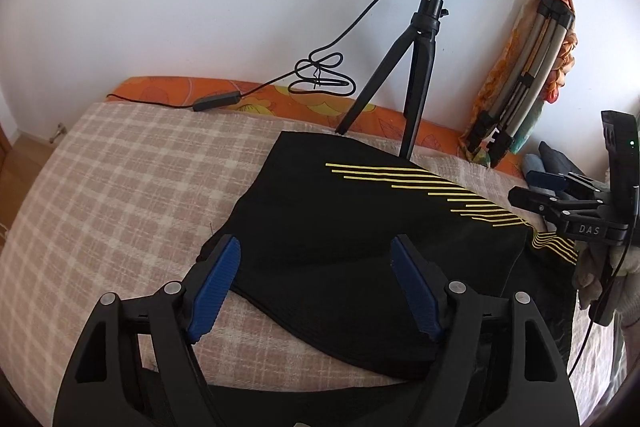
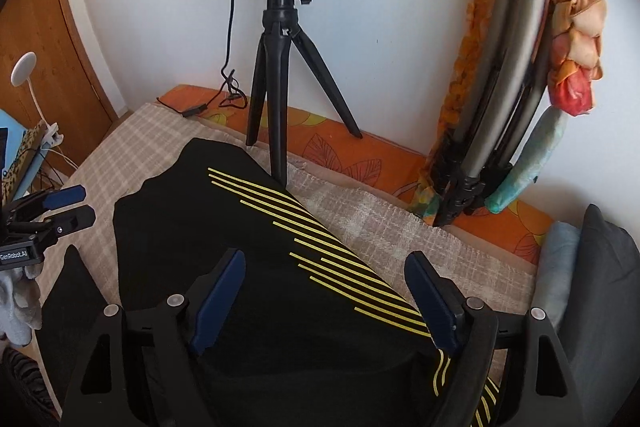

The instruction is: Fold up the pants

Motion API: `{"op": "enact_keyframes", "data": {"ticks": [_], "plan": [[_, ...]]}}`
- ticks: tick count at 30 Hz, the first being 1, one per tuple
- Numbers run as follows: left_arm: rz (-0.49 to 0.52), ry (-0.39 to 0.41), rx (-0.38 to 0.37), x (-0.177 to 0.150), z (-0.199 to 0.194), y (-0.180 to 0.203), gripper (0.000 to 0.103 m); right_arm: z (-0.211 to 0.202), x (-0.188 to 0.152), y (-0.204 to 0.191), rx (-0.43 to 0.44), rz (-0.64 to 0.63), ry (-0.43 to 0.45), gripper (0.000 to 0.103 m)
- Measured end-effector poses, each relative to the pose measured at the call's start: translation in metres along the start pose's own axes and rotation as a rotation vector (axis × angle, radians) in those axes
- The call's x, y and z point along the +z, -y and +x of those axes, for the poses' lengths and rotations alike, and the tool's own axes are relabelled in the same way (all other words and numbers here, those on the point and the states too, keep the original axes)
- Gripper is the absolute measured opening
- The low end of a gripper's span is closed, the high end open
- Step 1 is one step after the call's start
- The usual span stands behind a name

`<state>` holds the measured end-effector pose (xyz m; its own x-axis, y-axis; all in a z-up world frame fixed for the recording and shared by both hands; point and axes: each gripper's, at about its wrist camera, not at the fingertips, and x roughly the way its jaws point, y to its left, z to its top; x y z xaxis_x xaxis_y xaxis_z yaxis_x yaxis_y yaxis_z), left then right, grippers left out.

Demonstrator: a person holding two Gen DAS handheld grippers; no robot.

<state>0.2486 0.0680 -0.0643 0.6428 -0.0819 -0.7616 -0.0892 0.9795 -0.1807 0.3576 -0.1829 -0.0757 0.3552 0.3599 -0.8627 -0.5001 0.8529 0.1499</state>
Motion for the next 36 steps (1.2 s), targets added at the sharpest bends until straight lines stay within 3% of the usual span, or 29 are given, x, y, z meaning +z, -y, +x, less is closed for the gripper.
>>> {"op": "enact_keyframes", "data": {"ticks": [3, 10, 17, 27, 29, 36], "plan": [[0.019, -0.012, 0.003, 0.008, 0.015, 0.001, 0.073, 0.033, 0.006, 0.007, 0.029, 0.01, -0.06, 0.07], [0.036, -0.071, 0.003, 0.015, 0.05, -0.005, 0.056, 0.069, 0.01, 0.007, 0.024, -0.047, -0.115, 0.07], [-0.002, -0.128, -0.021, 0.014, 0.071, -0.015, 0.056, 0.082, 0.014, 0.005, 0.005, -0.071, -0.115, 0.07], [-0.083, -0.157, -0.049, 0.018, 0.088, -0.03, 0.056, 0.077, 0.012, -0.007, 0.044, -0.096, -0.083, 0.012], [-0.085, -0.154, -0.046, 0.019, 0.09, -0.03, 0.056, 0.073, 0.012, -0.011, 0.058, -0.091, -0.073, 0.004], [-0.106, -0.164, -0.082, 0.024, 0.086, -0.033, 0.056, 0.039, 0.008, -0.021, 0.121, -0.087, -0.005, 0.0]]}}
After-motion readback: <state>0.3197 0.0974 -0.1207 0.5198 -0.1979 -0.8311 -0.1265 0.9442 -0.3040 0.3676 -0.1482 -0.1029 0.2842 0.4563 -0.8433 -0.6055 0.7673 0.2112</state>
